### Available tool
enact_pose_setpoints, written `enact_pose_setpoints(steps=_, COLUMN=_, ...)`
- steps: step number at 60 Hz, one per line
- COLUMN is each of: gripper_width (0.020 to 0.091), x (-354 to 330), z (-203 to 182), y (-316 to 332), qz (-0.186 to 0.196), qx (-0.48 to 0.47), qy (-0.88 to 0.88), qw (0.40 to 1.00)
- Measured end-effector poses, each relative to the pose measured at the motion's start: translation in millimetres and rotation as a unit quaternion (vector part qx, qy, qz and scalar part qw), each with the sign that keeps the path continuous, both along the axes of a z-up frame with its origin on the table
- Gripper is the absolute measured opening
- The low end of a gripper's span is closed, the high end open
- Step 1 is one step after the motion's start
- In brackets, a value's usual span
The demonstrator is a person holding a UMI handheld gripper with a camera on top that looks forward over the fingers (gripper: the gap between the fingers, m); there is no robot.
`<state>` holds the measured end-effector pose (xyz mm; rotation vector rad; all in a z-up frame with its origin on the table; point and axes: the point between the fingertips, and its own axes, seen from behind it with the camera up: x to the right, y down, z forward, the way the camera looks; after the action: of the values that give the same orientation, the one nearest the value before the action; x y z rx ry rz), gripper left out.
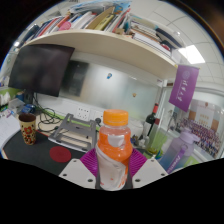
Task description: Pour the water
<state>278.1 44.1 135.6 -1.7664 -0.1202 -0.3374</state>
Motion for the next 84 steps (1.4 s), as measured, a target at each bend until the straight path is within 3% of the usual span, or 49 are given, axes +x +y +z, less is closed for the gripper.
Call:
enact_pose_setpoints(steps=18, gripper_width=0.0363, x=-95, z=32, y=48, qz=0.102, qx=-0.093, qy=-0.252, qw=0.958)
enact_pose_setpoints(steps=31, gripper_width=0.0367, x=-174, z=50, y=77, qz=0.183, qx=-0.091, qy=-0.459, qw=0.865)
enact_pose_setpoints(steps=46, gripper_width=0.0367, x=-224, z=27, y=92, qz=0.235, qx=-0.109, qy=-0.627, qw=0.734)
enact_pose_setpoints(steps=53, gripper_width=0.0366, x=-236, z=19, y=96, qz=0.246, qx=-0.105, qy=-0.685, qw=0.677)
enact_pose_setpoints(steps=61, gripper_width=0.0365, x=-231, z=19, y=104, qz=0.217, qx=-0.122, qy=-0.728, qw=0.638)
enact_pose_setpoints(steps=72, gripper_width=0.0367, x=-227, z=13, y=107, qz=0.210, qx=-0.139, qy=-0.752, qw=0.610)
enact_pose_setpoints(steps=78, gripper_width=0.0366, x=-228, z=11, y=103, qz=0.216, qx=-0.140, qy=-0.731, qw=0.632)
enact_pose_setpoints(steps=84, gripper_width=0.0368, x=-232, z=18, y=97, qz=0.222, qx=-0.133, qy=-0.659, qw=0.706)
